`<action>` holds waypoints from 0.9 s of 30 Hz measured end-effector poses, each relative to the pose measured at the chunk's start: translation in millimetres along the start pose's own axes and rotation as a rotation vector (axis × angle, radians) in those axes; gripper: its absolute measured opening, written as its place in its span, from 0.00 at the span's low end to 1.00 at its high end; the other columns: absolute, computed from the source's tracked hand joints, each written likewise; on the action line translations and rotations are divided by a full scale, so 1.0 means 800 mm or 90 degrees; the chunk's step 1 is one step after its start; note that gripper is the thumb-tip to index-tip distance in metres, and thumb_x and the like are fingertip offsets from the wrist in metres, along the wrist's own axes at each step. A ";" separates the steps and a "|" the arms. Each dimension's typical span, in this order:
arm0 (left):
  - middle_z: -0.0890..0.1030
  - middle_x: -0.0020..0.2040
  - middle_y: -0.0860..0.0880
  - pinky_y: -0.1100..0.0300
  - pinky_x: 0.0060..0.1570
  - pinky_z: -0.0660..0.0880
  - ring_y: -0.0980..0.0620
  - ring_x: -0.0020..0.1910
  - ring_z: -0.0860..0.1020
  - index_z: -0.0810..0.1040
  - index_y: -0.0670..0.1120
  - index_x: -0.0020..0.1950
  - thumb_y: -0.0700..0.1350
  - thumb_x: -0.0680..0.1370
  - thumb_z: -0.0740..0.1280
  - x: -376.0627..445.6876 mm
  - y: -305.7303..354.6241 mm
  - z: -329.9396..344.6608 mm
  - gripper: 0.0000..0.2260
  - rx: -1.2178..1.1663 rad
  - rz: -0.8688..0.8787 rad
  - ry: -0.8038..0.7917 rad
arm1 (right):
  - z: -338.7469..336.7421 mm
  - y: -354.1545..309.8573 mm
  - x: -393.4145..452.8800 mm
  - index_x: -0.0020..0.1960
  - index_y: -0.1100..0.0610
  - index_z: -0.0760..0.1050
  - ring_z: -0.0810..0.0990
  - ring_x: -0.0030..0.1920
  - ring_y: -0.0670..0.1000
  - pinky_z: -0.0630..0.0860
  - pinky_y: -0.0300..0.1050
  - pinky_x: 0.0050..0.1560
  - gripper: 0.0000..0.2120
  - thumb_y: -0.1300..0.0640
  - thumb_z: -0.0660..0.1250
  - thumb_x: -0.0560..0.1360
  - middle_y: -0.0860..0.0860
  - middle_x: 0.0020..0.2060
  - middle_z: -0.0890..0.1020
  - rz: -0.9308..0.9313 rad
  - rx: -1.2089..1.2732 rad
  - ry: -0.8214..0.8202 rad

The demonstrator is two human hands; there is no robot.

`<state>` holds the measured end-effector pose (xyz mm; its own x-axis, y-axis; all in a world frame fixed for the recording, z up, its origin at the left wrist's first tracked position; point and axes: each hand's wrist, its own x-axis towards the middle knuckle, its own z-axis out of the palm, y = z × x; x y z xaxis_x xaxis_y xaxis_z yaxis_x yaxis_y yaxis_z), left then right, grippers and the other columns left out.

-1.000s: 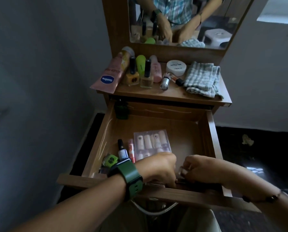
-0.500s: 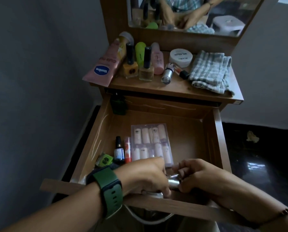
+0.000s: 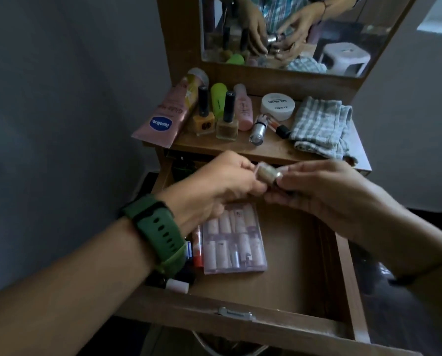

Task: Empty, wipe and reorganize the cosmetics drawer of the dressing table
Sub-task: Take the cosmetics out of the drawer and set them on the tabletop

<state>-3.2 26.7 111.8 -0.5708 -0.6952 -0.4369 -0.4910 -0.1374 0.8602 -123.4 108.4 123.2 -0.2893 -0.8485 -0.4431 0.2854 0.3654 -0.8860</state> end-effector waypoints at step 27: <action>0.75 0.60 0.44 0.68 0.49 0.64 0.49 0.60 0.74 0.75 0.42 0.59 0.41 0.76 0.66 0.068 -0.017 0.031 0.12 0.204 0.311 0.511 | 0.010 -0.036 0.087 0.58 0.60 0.72 0.75 0.53 0.59 0.67 0.45 0.45 0.15 0.64 0.64 0.72 0.59 0.53 0.80 -0.447 -0.738 0.330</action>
<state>-44.1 8.6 69.9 -0.2008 -0.9126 0.3561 -0.5437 0.4062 0.7345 -144.2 35.8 118.7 -0.4189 -0.8401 0.3446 -0.8640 0.2521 -0.4358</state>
